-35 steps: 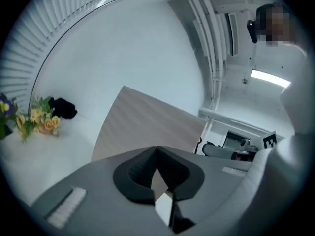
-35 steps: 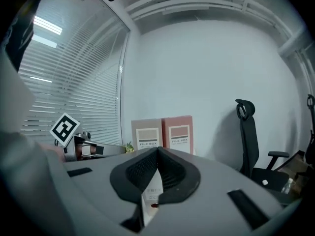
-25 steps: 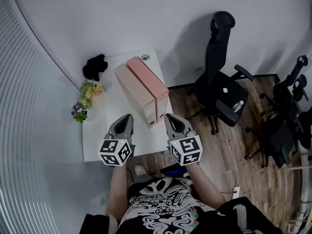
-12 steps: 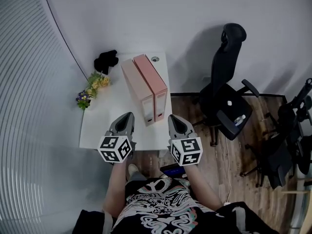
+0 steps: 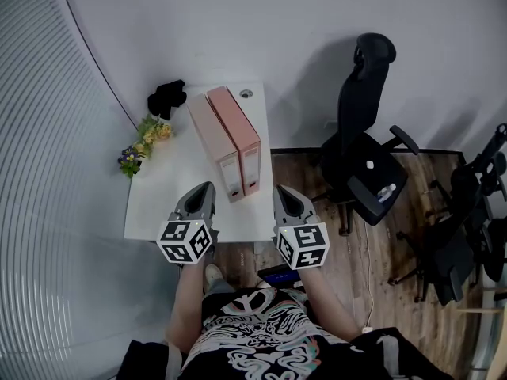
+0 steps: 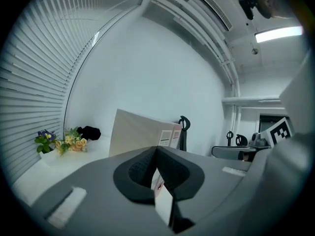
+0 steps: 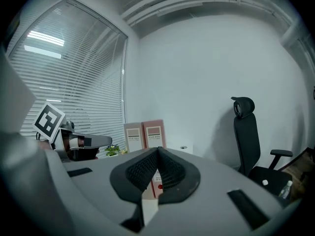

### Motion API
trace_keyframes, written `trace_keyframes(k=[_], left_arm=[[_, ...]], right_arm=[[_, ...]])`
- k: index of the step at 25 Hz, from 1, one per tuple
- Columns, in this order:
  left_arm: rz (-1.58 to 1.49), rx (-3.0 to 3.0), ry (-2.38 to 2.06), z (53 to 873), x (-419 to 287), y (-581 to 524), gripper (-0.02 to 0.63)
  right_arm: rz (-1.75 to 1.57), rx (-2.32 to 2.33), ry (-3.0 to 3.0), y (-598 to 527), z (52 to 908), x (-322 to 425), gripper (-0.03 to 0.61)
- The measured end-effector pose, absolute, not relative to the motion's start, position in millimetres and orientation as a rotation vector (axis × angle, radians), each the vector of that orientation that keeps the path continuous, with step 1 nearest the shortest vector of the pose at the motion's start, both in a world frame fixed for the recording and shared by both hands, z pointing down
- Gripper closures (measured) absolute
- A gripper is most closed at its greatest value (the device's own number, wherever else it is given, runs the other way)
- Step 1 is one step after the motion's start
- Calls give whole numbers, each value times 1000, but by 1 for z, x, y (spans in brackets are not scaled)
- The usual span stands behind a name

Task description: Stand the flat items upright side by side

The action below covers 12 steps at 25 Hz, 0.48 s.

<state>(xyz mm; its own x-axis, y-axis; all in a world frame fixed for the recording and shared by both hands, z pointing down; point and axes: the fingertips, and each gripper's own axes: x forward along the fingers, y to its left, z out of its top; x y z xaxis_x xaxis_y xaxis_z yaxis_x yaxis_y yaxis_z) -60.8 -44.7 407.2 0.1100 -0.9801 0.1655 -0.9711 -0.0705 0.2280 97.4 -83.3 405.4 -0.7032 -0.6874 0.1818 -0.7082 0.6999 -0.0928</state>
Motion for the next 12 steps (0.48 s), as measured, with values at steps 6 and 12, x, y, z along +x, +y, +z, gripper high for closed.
trace_keyframes(k=[6, 12], left_arm=[[-58, 2068, -1952, 412, -67, -43, 614], [-60, 2072, -1946, 413, -69, -43, 614]], right_arm=[[238, 1134, -2773, -83, 408, 97, 578], [246, 1142, -2767, -84, 410, 97, 578]])
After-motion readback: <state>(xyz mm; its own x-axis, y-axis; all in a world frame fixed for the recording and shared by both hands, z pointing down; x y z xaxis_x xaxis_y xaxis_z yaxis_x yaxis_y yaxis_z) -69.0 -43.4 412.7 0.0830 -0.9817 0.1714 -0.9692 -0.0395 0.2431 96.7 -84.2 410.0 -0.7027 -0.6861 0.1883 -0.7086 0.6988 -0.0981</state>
